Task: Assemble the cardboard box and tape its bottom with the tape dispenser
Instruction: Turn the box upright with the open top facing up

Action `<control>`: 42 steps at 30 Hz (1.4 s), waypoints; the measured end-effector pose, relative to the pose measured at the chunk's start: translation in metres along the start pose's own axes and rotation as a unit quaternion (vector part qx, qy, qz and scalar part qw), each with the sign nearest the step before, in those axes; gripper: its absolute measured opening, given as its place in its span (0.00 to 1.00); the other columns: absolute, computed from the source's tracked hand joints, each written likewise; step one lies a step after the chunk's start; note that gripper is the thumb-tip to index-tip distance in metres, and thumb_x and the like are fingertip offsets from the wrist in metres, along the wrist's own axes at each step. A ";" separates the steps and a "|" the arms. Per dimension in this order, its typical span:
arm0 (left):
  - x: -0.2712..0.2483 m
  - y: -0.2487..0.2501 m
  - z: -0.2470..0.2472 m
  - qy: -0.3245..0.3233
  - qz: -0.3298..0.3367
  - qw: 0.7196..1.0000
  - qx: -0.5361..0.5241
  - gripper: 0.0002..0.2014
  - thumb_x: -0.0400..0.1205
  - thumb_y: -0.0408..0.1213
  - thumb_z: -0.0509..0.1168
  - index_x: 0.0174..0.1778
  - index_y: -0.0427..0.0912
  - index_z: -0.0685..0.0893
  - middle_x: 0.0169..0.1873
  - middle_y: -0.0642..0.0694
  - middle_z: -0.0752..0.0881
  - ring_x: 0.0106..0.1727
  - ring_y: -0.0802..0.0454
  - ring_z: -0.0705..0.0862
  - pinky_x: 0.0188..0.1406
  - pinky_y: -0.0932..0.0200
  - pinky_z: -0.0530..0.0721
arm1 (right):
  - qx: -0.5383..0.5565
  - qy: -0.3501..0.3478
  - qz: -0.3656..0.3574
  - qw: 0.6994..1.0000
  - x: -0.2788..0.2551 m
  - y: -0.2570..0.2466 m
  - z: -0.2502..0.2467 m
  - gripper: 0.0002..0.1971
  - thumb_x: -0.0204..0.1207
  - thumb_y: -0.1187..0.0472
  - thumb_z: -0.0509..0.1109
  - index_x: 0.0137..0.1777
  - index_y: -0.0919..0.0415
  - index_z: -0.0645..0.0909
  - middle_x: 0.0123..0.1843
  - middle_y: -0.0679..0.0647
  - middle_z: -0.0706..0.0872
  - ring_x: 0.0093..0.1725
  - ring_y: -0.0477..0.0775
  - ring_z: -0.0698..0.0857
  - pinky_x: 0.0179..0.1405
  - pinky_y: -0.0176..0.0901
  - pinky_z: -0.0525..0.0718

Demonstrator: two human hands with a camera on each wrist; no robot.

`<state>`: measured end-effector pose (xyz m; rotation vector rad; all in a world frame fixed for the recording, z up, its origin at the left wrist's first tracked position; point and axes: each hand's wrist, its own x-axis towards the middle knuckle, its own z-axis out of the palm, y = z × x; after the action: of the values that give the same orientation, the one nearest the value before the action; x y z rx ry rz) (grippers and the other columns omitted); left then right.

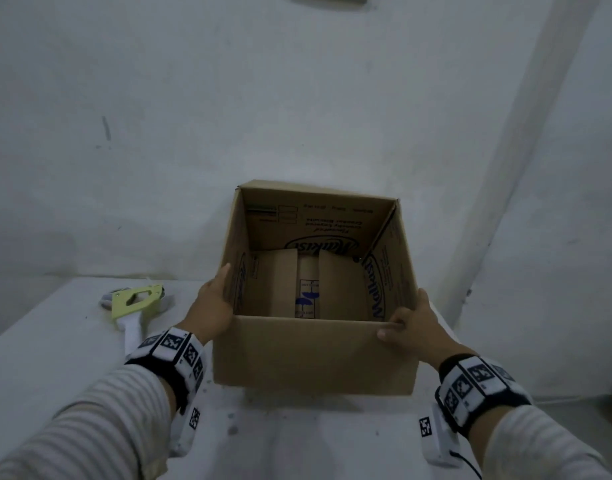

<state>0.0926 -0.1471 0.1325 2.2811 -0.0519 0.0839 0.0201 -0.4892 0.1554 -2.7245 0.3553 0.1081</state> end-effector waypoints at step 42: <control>0.026 0.059 0.047 0.055 -0.123 0.985 -0.104 0.40 0.80 0.57 0.61 0.83 0.46 0.49 0.81 0.39 0.60 0.79 0.37 0.66 0.77 0.40 0.68 | 0.143 0.103 0.020 0.984 0.063 0.030 -0.023 0.29 0.78 0.46 0.68 0.73 0.61 0.72 0.82 0.63 0.56 0.80 0.65 0.62 0.77 0.56 0.67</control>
<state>0.1170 -0.2218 0.1482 2.0534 0.2657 0.0704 0.0732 -0.5392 0.1579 -2.4478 0.4467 -0.2006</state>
